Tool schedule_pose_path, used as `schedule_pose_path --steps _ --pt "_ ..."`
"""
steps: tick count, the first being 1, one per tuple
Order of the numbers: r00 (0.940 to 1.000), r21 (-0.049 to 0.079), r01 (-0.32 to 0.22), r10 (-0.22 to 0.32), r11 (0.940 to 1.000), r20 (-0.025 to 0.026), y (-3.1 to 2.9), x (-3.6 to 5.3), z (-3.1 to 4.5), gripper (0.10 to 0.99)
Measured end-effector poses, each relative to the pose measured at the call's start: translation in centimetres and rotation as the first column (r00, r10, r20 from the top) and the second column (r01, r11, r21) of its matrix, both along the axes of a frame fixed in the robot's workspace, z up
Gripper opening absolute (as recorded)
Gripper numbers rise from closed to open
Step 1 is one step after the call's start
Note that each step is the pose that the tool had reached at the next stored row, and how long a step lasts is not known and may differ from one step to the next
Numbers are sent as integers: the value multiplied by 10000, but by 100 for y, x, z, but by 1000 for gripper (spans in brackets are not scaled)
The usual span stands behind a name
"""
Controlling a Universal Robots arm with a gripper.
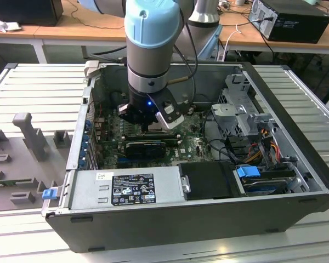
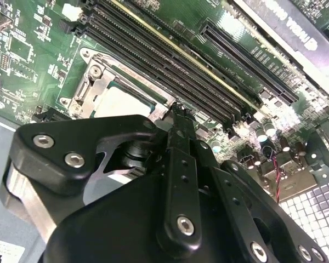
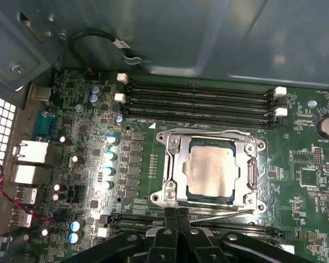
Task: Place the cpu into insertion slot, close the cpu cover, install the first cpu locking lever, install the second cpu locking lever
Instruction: 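Install the second cpu locking lever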
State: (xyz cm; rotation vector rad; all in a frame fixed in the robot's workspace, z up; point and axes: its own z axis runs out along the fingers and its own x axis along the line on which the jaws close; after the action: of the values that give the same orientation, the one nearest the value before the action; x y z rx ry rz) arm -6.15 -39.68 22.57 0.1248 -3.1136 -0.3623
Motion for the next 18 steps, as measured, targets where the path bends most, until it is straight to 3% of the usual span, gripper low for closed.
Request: schedule_pose_path --steps 3,6,11,14,16,18 --pt "10000 161 21 -21 9999 -1 -23 -7 -7 106" --pt "10000 227 23 -23 9997 0 -57 -13 -37 106" --pt "10000 442 24 -24 9990 -1 -79 -86 -83 106" --pt "10000 691 36 -36 9976 -4 -82 -109 -238 106" --pt "10000 919 38 -38 9958 -4 -81 -119 -267 106" --pt "10000 1037 36 -36 9946 -4 -81 -119 -287 106"
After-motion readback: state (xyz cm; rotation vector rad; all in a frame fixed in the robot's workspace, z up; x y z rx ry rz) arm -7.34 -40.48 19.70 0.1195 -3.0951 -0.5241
